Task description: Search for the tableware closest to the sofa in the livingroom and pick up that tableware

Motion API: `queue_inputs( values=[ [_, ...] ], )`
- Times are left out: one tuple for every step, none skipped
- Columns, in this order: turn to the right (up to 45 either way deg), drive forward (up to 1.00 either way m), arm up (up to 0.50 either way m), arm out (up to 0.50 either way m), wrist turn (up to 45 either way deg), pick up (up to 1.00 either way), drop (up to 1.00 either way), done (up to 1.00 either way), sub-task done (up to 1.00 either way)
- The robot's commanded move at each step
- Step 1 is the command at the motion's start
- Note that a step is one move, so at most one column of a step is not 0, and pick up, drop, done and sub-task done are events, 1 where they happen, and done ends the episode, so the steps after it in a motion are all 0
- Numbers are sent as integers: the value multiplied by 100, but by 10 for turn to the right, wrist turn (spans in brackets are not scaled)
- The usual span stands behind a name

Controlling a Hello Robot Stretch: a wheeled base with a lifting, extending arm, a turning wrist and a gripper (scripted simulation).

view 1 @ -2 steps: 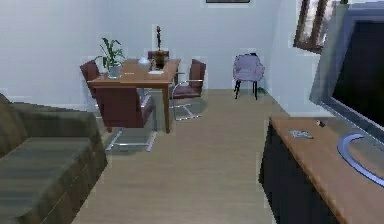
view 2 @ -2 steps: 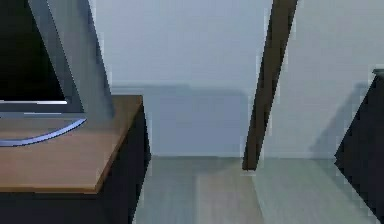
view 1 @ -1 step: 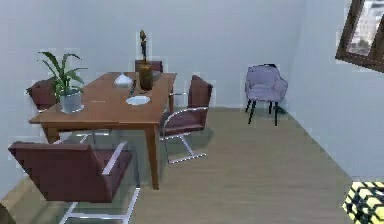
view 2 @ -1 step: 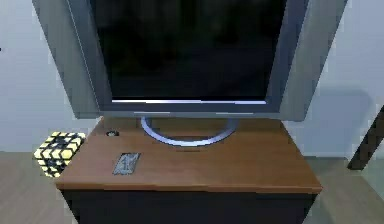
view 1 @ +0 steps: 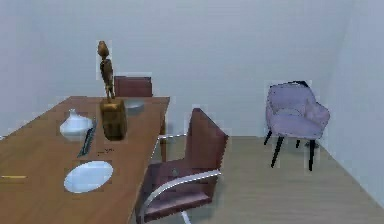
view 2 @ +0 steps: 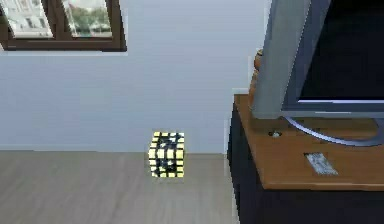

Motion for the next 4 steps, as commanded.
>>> queue_inputs(
  values=[
    [420, 0, 0, 0, 0, 0, 0, 0, 0],
    [0, 75, 0, 0, 0, 0, 0, 0, 0],
    [-450, 0, 0, 0, 0, 0, 0, 0, 0],
    [-450, 0, 0, 0, 0, 0, 0, 0, 0]
  ],
)
